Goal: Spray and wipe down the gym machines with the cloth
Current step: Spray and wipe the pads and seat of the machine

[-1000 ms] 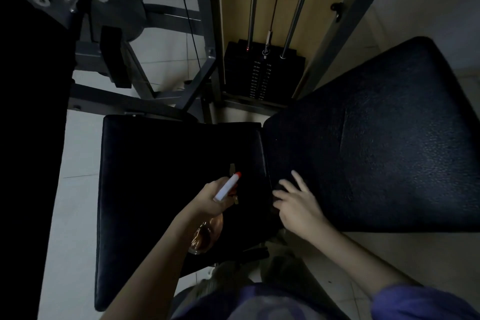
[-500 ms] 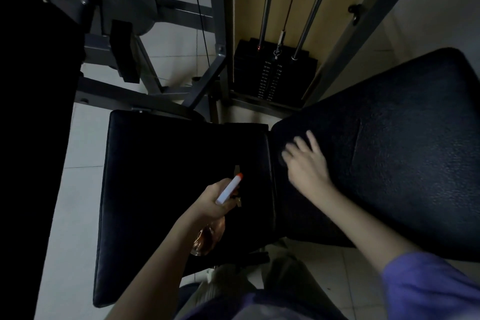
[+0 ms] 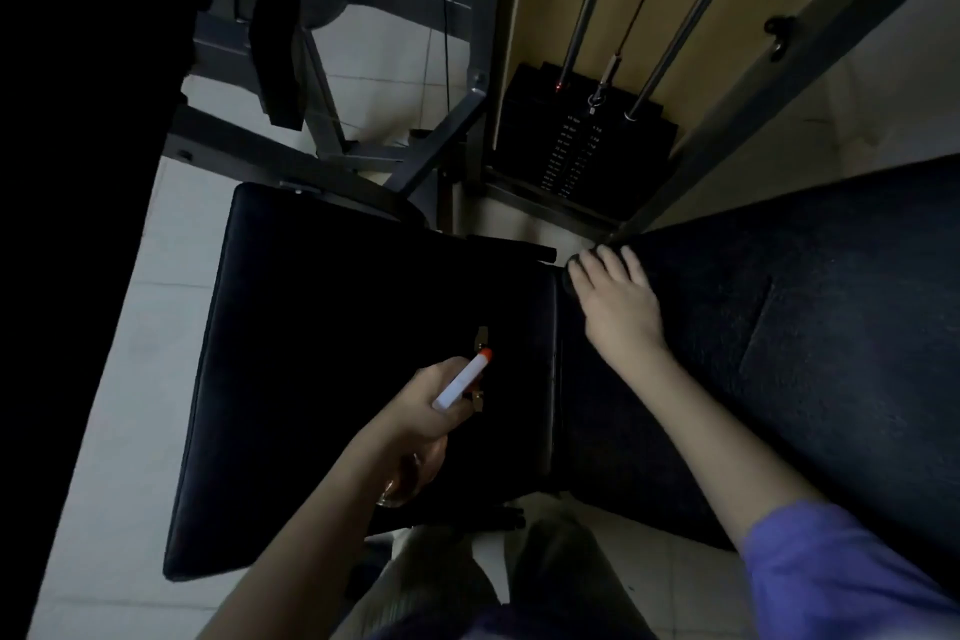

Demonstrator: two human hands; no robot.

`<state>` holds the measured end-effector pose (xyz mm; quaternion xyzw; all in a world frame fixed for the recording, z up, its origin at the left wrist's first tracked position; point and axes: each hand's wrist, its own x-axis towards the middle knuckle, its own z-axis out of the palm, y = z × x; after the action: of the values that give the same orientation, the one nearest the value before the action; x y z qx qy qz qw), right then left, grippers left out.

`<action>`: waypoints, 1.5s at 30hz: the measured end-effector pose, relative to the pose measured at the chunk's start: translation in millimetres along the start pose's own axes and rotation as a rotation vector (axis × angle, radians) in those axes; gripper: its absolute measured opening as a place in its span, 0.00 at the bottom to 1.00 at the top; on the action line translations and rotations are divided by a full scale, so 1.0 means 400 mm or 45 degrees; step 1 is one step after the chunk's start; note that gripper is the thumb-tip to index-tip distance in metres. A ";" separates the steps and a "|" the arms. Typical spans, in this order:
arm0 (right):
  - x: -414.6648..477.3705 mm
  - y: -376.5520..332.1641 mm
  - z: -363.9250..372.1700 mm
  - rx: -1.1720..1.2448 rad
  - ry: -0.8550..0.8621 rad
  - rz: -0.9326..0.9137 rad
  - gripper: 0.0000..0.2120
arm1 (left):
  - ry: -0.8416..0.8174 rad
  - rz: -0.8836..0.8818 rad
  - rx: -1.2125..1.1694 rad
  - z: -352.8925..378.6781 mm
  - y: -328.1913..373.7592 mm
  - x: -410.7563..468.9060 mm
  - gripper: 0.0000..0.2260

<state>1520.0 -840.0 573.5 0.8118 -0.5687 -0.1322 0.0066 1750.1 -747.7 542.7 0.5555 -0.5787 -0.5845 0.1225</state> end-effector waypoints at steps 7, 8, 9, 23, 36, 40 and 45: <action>0.063 -0.105 0.081 -0.022 -0.301 -0.258 0.25 | 0.054 -0.011 -0.086 0.012 -0.060 0.000 0.13; 0.041 -0.109 0.089 0.018 -0.306 -0.320 0.24 | 0.067 -0.023 -0.113 0.015 -0.064 0.000 0.15; 0.023 -0.106 0.091 0.063 -0.299 -0.358 0.22 | 0.071 -0.034 -0.134 0.017 -0.064 -0.002 0.17; -0.103 -0.169 0.131 0.061 -0.419 -0.473 0.20 | 0.145 0.018 -0.084 0.020 -0.085 -0.042 0.26; -0.229 -0.252 0.178 0.041 -0.437 -0.417 0.21 | 0.068 0.008 0.148 0.020 -0.109 -0.105 0.26; -0.226 -0.230 0.169 -0.013 -0.377 -0.214 0.25 | 0.067 0.038 0.186 0.026 -0.127 -0.110 0.28; -0.212 -0.301 0.264 0.107 -0.336 -0.136 0.24 | 0.106 0.047 0.192 0.041 -0.145 -0.121 0.24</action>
<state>1580.4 -704.2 469.9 0.8161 -0.5256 -0.2140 -0.1092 1783.1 -683.4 515.3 0.5762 -0.6255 -0.5133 0.1149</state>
